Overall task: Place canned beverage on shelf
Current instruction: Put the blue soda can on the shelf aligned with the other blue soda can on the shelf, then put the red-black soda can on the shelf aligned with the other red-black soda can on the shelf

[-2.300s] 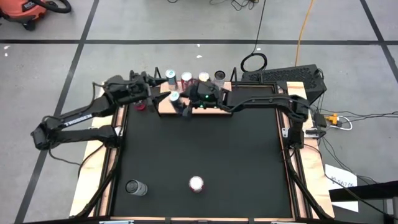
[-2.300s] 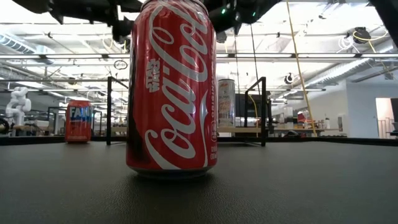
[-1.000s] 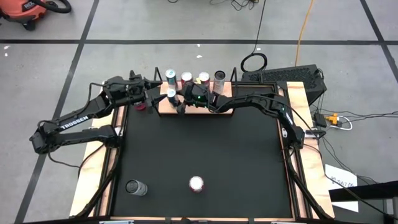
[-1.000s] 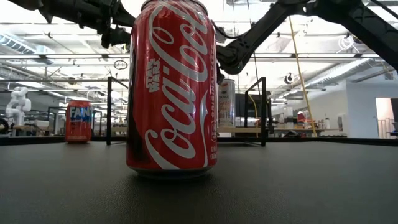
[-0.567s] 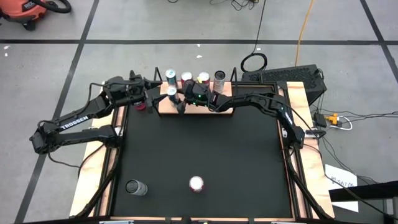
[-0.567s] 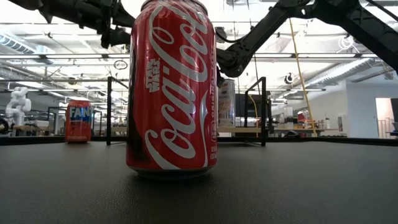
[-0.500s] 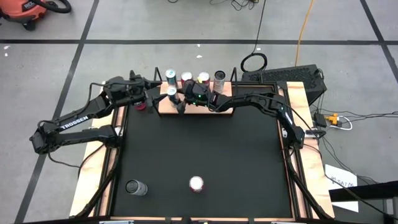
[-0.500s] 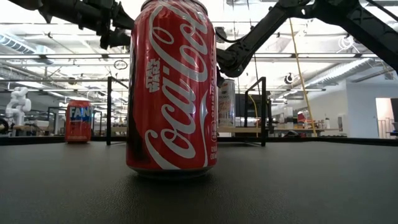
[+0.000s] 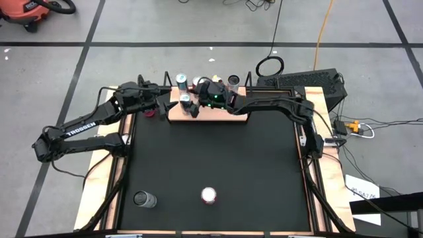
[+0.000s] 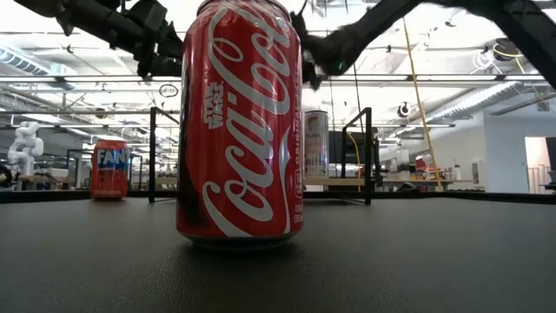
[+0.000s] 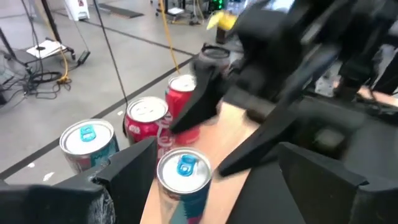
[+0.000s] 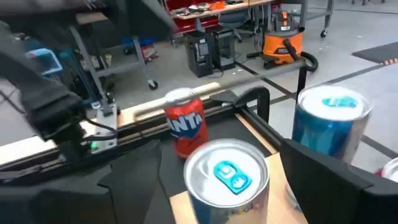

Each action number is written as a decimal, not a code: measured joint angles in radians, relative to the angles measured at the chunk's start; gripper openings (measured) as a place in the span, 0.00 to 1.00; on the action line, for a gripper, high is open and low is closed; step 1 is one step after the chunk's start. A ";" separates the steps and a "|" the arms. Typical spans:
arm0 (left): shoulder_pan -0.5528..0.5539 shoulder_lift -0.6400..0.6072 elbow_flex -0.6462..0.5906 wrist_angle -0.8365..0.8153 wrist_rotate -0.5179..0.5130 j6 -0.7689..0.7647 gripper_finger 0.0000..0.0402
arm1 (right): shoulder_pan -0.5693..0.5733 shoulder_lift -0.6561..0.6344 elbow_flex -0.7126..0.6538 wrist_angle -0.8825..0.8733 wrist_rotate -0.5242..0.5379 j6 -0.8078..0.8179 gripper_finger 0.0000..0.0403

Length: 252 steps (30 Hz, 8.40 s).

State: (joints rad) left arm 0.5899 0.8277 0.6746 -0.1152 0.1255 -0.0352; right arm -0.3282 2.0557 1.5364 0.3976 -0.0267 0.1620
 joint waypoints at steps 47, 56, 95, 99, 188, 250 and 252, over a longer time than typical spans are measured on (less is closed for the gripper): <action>0.032 0.398 0.095 -0.008 -0.097 0.155 0.56 | -0.005 -0.546 0.000 -0.613 0.162 0.036 0.79; 0.118 0.398 0.095 -0.007 -0.088 0.156 0.57 | -0.005 -0.546 0.000 -0.620 0.162 0.035 0.79; 0.152 0.196 0.298 -0.436 -0.133 0.139 0.91 | 0.009 -0.620 -0.002 -0.715 0.154 0.160 0.79; 0.136 0.122 0.298 -0.476 -0.092 0.057 0.91 | 0.018 -0.641 -0.001 -0.885 0.100 0.159 0.79; -1.129 0.393 0.298 -0.202 -0.510 -0.534 0.77 | 0.741 -0.141 -0.002 -0.744 0.000 -0.082 0.98; -0.464 0.105 0.298 -0.672 -0.526 -0.298 0.77 | -0.063 -0.050 0.241 -0.835 -0.079 -0.208 0.70; -0.438 0.105 0.298 -0.691 -0.526 -0.296 0.77 | -0.065 -0.040 0.241 -0.797 -0.078 -0.208 0.70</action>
State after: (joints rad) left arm 0.1516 0.9325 0.9726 -0.8063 -0.4002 -0.3312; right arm -0.3934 2.0152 1.7775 -0.3991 -0.1045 -0.0460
